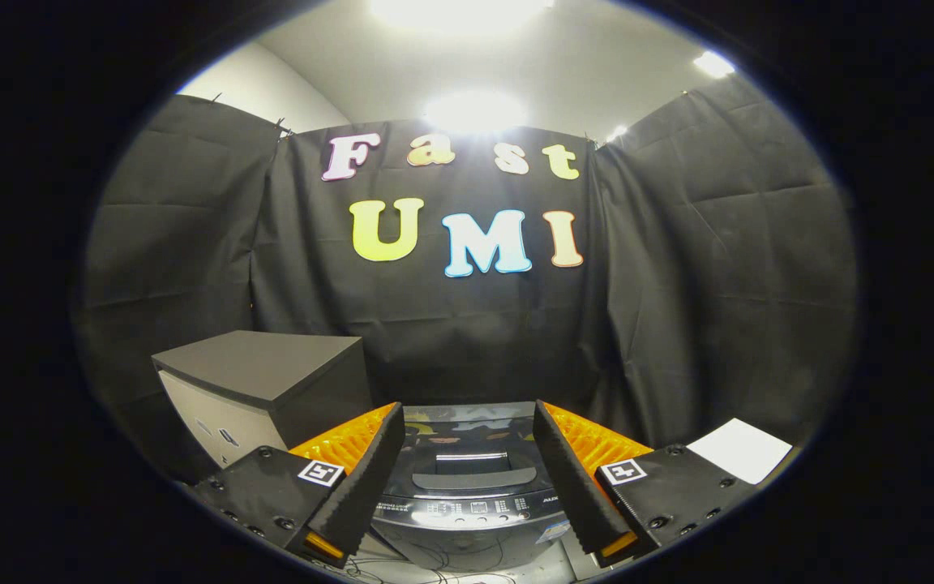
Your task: Put the clothes into the washing machine and then close the washing machine lid.
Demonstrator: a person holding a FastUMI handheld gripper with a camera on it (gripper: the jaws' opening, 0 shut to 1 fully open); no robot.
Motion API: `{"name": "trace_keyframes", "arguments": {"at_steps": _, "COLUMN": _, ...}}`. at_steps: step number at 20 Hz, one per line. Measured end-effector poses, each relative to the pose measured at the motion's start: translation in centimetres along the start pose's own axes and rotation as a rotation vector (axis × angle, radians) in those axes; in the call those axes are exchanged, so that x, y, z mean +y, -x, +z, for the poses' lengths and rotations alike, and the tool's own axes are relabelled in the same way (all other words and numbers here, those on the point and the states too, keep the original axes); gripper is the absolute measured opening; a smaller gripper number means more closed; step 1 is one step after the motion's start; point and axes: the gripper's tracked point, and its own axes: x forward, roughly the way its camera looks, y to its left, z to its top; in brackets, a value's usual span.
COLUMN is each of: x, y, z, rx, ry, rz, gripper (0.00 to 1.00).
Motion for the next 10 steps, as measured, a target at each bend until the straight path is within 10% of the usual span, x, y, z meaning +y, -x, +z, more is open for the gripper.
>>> {"name": "trace_keyframes", "arguments": {"at_steps": 10, "x": 1.2, "y": 0.1, "z": 1.7, "rx": -0.037, "ry": 0.025, "rz": 0.012, "gripper": 0.99}}
